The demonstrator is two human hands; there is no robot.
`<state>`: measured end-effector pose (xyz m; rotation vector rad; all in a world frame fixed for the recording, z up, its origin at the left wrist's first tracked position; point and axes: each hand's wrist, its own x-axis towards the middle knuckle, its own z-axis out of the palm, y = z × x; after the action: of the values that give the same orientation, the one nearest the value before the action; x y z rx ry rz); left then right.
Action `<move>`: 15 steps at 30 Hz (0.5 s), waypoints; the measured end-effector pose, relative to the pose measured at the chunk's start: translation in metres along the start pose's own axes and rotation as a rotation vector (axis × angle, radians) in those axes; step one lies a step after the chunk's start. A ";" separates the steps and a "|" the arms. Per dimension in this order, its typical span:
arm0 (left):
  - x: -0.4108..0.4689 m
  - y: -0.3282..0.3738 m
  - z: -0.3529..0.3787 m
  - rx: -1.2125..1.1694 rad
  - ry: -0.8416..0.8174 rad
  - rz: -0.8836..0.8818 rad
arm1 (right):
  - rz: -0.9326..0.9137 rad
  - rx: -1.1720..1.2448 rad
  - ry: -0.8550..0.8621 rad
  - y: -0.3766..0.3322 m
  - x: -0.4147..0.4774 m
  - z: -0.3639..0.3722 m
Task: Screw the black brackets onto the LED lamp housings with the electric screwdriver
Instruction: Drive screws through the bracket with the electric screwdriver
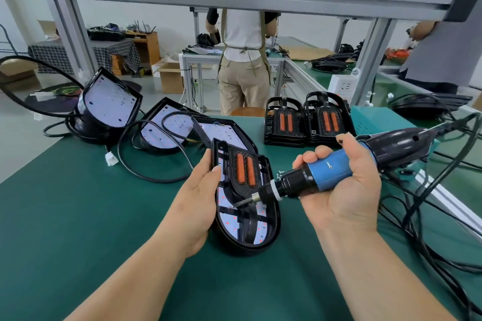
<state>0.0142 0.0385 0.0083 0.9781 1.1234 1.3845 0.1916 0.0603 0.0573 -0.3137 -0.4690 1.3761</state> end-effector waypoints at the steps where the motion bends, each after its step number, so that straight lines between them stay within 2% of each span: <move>1: 0.000 -0.001 0.000 0.024 -0.002 0.017 | 0.002 0.002 -0.007 0.000 -0.001 0.000; 15: -0.008 0.001 0.006 0.169 0.085 0.163 | -0.001 -0.029 -0.100 -0.008 -0.007 0.007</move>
<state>0.0204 0.0316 0.0111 1.1622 1.2625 1.4909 0.1939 0.0513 0.0663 -0.2692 -0.5725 1.3899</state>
